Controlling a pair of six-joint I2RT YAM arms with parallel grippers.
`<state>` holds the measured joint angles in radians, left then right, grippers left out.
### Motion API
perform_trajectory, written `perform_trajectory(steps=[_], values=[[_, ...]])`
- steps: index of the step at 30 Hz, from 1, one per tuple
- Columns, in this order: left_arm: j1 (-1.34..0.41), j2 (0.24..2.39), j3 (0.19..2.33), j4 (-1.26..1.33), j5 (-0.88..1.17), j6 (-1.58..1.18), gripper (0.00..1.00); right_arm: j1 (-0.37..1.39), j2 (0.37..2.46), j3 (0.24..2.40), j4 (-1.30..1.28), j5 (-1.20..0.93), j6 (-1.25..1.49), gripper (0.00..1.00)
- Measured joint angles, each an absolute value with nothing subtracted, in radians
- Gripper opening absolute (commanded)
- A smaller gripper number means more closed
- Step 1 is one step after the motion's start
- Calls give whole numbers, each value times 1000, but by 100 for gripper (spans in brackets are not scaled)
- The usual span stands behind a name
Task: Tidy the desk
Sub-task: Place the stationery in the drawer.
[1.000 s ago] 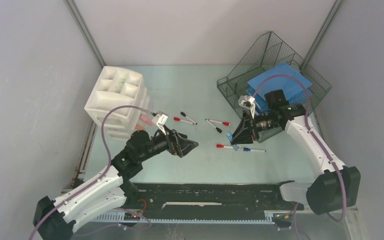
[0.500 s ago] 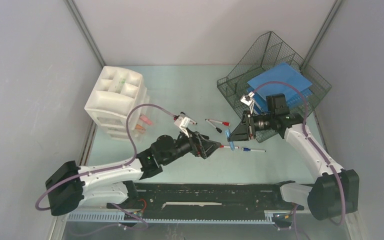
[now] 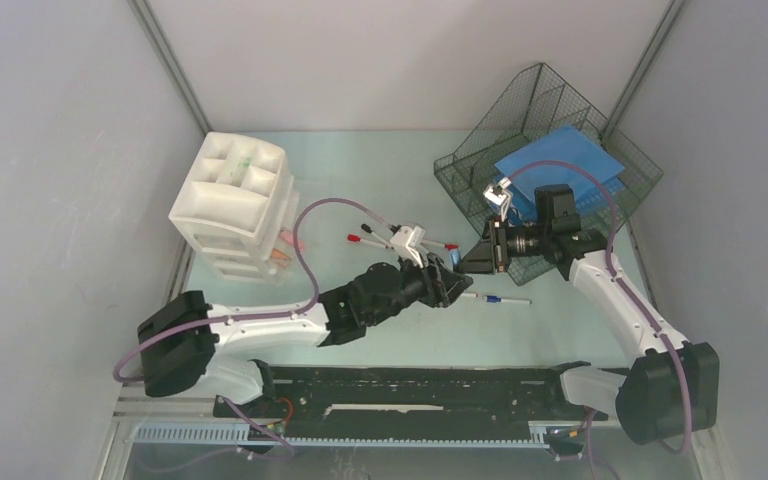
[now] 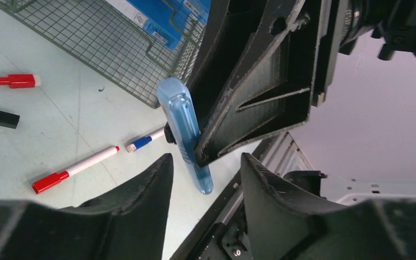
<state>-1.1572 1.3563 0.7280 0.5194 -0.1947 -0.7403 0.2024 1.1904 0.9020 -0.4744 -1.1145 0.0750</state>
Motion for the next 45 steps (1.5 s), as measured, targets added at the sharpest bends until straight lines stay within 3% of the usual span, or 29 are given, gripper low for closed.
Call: perform_trajectory(steps=[6,12,16,20,23,26,31,45], values=[[-1176,1452,817,439,-267,-754,33,202,1190,902,-472,-1100,78,0],[-1187,1495,868,368,-323,-773,1,199,1190,900,-460,-1071,72,0],[-1190,1495,876,344,-345,-778,0,206,1191,899,-451,-1058,68,4],[-1194,1493,876,334,-357,-776,0,213,1191,899,-451,-1054,60,34],[-1197,1485,870,331,-363,-765,0,220,1191,899,-451,-1056,47,50],[-1199,1462,843,318,-376,-741,0,228,1190,899,-453,-1064,31,59],[-1184,1418,781,276,-429,-688,0,243,1164,898,-487,-1086,-16,65],[-1157,1169,708,43,-529,-463,0,249,1128,963,-780,-1069,-443,66]])
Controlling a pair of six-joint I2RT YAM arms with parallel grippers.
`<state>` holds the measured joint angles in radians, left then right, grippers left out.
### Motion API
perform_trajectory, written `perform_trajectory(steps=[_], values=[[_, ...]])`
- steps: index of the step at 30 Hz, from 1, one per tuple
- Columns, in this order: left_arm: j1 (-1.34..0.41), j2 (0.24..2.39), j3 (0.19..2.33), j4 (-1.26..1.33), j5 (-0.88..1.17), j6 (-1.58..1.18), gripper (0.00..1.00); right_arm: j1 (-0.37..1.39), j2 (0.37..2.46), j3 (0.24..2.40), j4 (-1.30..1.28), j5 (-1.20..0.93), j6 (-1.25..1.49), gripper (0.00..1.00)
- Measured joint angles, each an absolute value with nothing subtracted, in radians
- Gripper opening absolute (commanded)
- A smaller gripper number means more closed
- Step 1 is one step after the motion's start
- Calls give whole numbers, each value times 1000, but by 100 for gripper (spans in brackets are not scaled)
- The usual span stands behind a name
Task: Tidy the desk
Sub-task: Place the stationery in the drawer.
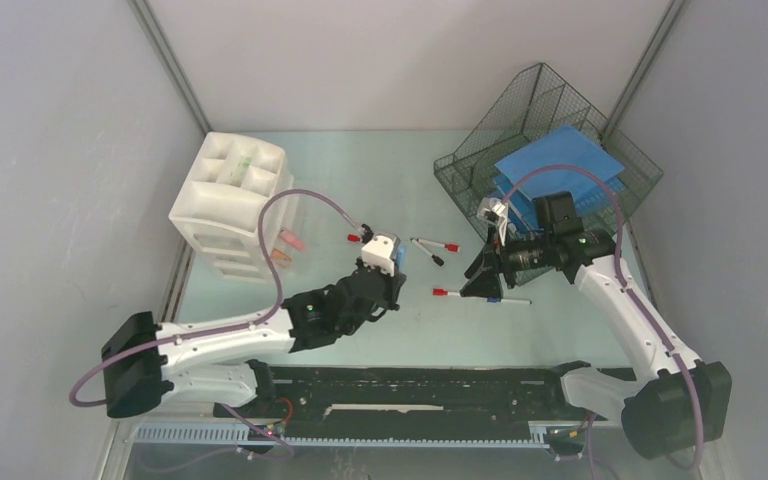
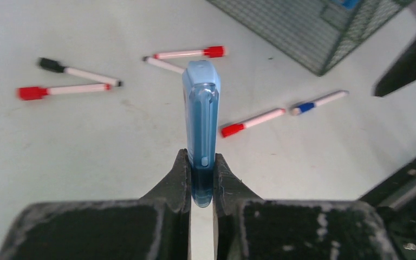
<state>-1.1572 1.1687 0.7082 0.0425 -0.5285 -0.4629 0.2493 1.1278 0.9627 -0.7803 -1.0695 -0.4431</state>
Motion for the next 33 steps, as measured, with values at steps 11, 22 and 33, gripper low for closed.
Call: perform_trajectory(steps=[11,22,33], values=[[-973,950,662,-203,-568,-407,0,249,1127,964,-847,-968,-545,66],[-770,873,660,-337,-589,-387,5,248,1127,964,-850,-919,-563,65],[-649,957,754,-400,-601,-321,9,248,1127,964,-854,-909,-567,65]])
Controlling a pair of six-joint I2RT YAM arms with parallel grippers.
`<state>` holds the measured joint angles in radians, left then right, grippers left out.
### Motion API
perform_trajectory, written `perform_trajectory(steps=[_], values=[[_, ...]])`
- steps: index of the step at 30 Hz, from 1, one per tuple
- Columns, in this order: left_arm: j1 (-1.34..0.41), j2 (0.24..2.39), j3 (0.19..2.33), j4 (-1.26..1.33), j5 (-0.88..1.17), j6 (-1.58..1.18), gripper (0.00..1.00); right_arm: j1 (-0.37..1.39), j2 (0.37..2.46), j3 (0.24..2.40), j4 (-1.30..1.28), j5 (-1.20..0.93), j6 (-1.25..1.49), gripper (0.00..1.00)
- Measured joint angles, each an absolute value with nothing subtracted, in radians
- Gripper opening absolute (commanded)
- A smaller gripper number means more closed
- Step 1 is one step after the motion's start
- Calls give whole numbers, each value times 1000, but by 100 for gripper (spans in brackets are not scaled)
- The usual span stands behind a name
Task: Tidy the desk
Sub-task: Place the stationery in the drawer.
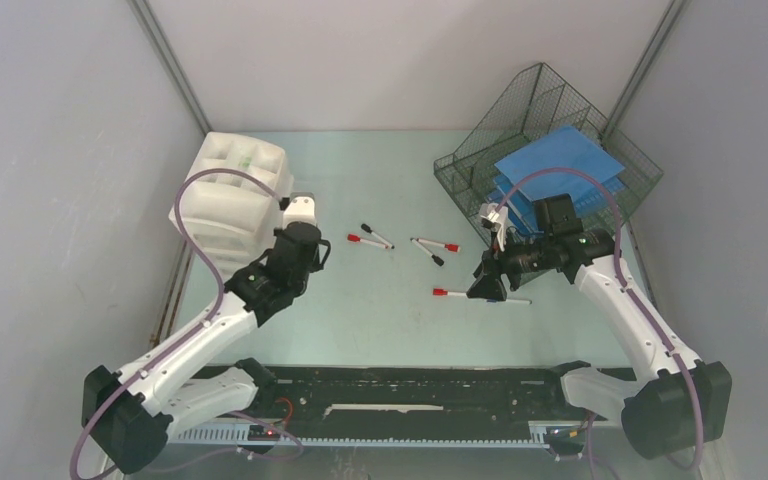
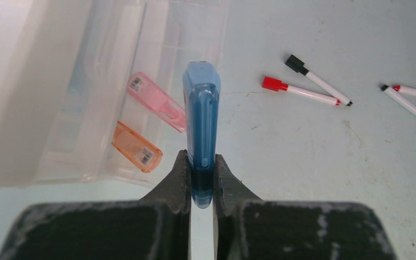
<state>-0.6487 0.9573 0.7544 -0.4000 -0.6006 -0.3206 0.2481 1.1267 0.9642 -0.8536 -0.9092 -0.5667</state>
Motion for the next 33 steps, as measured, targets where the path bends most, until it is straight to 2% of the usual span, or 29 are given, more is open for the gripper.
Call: perform_trajectory(steps=[14,18,23,26,33], values=[[-529,1134,844,-407,-640,-245,9,248,1127,964,-854,-905,-575,66],[-511,1192,867,-408,-663,-234,11,246,1127,964,-854,-902,-575,65],[-502,1254,892,-415,-700,-222,29,244,1127,964,-854,-899,-576,66],[-501,1285,912,-422,-723,-217,43,244,1127,964,-854,-899,-577,66],[-501,1302,945,-433,-743,-218,51,244,1127,964,-855,-899,-579,66]])
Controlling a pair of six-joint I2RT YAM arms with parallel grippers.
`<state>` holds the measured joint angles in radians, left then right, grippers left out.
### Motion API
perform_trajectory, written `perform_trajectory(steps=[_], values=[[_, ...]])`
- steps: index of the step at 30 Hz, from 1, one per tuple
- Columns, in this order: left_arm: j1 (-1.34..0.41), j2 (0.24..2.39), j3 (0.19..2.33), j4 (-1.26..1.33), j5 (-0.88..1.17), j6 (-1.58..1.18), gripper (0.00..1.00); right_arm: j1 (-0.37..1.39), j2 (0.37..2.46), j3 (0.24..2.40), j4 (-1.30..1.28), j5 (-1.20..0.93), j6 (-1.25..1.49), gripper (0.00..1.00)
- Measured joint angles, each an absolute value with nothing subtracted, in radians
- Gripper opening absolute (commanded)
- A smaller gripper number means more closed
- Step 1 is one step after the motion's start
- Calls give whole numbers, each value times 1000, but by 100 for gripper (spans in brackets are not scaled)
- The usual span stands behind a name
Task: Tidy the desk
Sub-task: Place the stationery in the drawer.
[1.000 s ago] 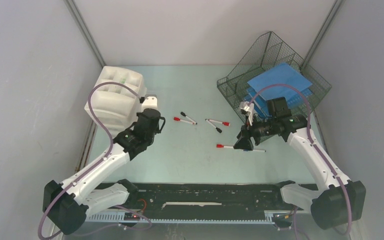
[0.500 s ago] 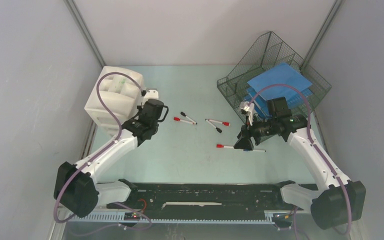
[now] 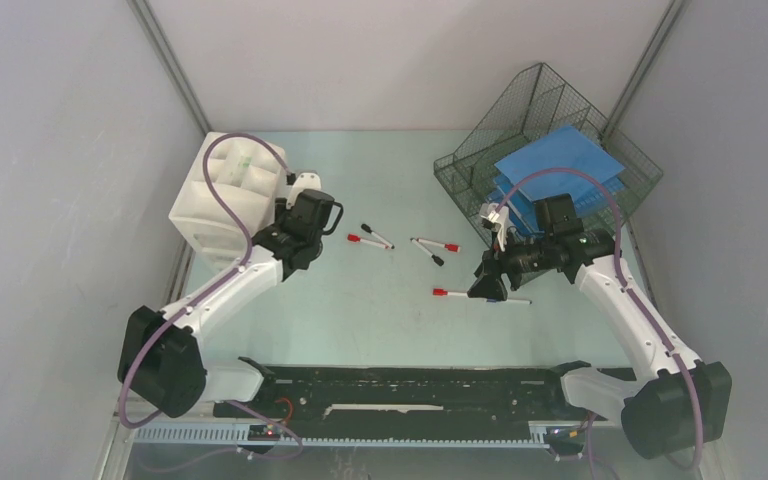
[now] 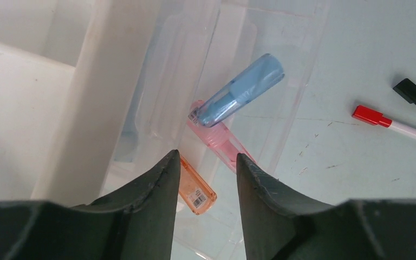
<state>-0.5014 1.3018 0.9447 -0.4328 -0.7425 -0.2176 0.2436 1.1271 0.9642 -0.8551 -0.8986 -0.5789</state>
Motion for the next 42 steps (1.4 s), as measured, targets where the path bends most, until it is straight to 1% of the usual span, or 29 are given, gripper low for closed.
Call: perform_trajectory(steps=[4,7,11,15,16,22,30,35,42], values=[[-501,1279,945,-442,-720,-219,57,244,1127,964,-855,-895,-580,66],[-501,1225,945,-451,-665,-220,63,244,1127,964,-855,-890,-584,66],[-501,1107,928,-419,-550,-229,80,243,1127,964,-858,-873,-601,66],[-501,957,828,-340,-412,-255,97,236,1124,964,-876,-864,-630,66],[-501,926,798,-322,-380,-264,99,233,1120,964,-884,-865,-642,66],[-501,781,617,-222,-175,-330,100,216,1090,964,-945,-889,-736,65],[-501,664,495,-111,108,-442,100,197,1084,964,-1042,-931,-883,64],[-501,569,426,-69,214,-527,100,162,1084,964,-1082,-947,-939,63],[-508,525,357,-61,241,-622,99,157,1083,964,-1093,-949,-962,62]])
